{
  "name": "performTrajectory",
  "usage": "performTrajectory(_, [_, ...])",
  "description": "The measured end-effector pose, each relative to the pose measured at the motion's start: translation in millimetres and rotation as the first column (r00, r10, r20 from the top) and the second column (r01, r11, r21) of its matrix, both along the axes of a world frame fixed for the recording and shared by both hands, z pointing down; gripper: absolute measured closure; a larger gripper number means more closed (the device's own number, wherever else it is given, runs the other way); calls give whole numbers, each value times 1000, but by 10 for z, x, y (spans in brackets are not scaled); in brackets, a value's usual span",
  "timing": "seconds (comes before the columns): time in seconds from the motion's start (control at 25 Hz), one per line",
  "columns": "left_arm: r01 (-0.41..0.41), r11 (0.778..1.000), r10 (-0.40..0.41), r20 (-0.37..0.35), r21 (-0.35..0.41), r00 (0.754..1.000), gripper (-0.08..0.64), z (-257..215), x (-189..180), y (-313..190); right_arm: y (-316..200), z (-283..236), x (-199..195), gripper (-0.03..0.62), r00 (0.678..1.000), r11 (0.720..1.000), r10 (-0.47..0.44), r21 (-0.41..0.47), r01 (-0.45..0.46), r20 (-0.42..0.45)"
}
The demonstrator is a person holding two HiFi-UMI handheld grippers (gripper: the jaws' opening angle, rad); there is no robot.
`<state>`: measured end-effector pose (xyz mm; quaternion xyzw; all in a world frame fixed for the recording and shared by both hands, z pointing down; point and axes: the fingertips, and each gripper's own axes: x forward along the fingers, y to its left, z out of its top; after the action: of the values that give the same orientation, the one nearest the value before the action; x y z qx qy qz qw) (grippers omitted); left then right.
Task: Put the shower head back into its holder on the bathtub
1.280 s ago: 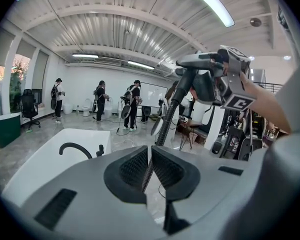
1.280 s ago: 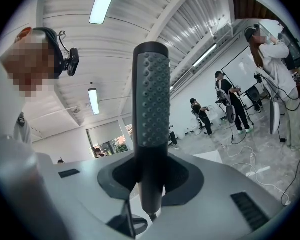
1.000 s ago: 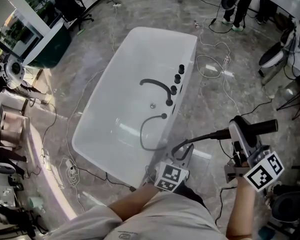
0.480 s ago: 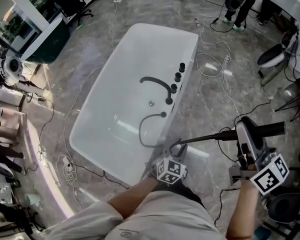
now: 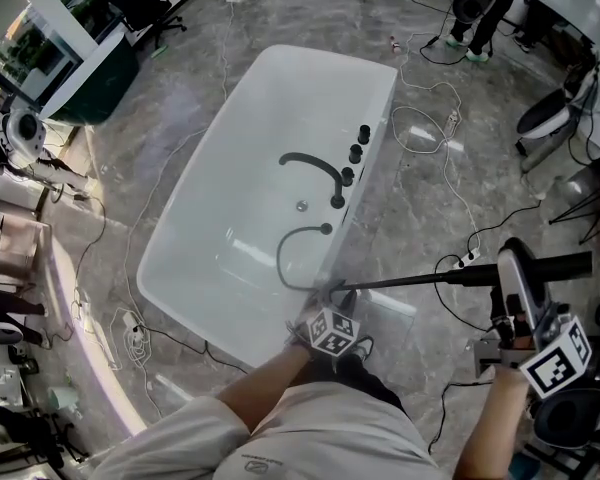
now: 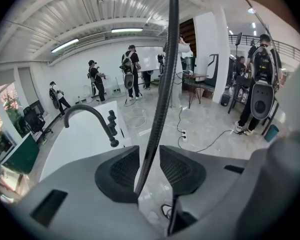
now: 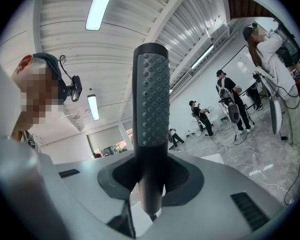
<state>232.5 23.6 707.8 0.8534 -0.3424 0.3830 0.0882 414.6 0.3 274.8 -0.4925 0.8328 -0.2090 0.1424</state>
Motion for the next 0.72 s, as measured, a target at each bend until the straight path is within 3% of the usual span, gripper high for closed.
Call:
performTrajectory(0.36, [28, 998, -25, 70, -49, 997, 451, 420, -166, -26, 135, -112, 249, 483, 999, 999, 43, 11, -44, 23])
performTrajectory(0.72, [66, 997, -65, 33, -41, 997, 502, 340, -197, -141, 145, -62, 535, 483, 995, 995, 96, -4, -96, 18])
